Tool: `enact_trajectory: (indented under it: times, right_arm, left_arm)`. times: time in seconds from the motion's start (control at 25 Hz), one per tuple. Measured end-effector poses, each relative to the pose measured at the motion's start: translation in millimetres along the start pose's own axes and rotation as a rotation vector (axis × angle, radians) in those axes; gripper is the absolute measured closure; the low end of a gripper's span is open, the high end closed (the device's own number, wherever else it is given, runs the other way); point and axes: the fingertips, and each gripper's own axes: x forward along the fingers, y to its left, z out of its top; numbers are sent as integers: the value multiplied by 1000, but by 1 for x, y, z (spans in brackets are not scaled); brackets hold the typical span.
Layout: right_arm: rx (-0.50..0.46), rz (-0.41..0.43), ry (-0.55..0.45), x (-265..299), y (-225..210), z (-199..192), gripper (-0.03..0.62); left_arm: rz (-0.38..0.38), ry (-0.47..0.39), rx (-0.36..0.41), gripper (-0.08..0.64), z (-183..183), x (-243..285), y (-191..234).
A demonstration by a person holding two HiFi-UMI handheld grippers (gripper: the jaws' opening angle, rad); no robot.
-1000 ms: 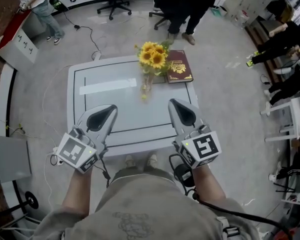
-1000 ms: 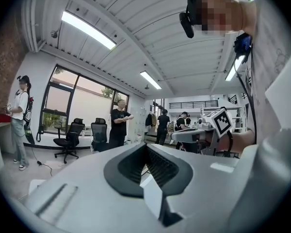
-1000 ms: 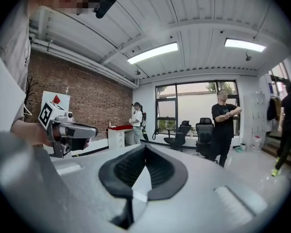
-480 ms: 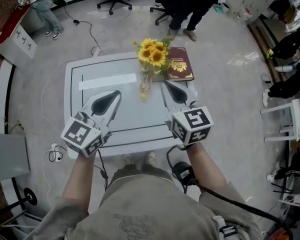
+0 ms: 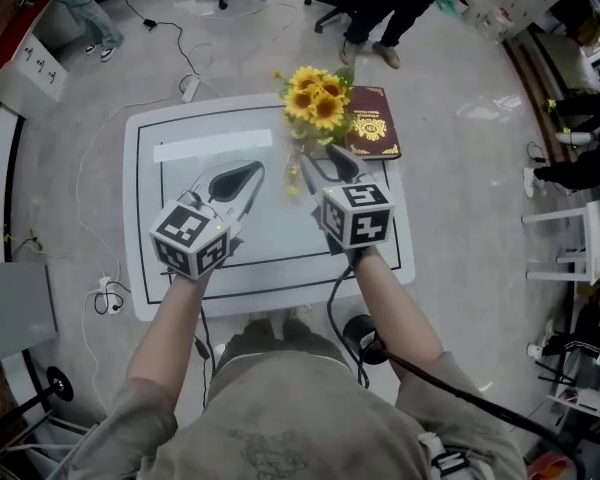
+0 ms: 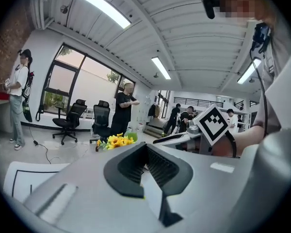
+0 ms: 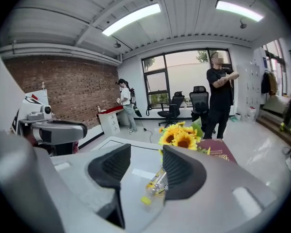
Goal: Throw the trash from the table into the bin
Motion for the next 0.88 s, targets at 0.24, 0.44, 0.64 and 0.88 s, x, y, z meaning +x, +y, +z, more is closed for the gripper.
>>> enact_trajectory:
  times: [0.24, 0.44, 0.64, 0.88]
  right_arm:
    - [54, -54, 137, 60, -19, -59, 330]
    - [70, -117, 234, 98, -37, -101, 274]
    - [100, -162, 314, 124, -52, -136, 261]
    - [156, -179, 399, 140, -55, -170, 255]
  left_arm:
    - [13, 69, -60, 561, -48, 34, 32]
    - [3, 139, -101, 561, -84, 56, 52]
    - [2, 179, -129, 561, -110, 70, 69]
    - [-8, 218, -146, 561, -134, 80, 80]
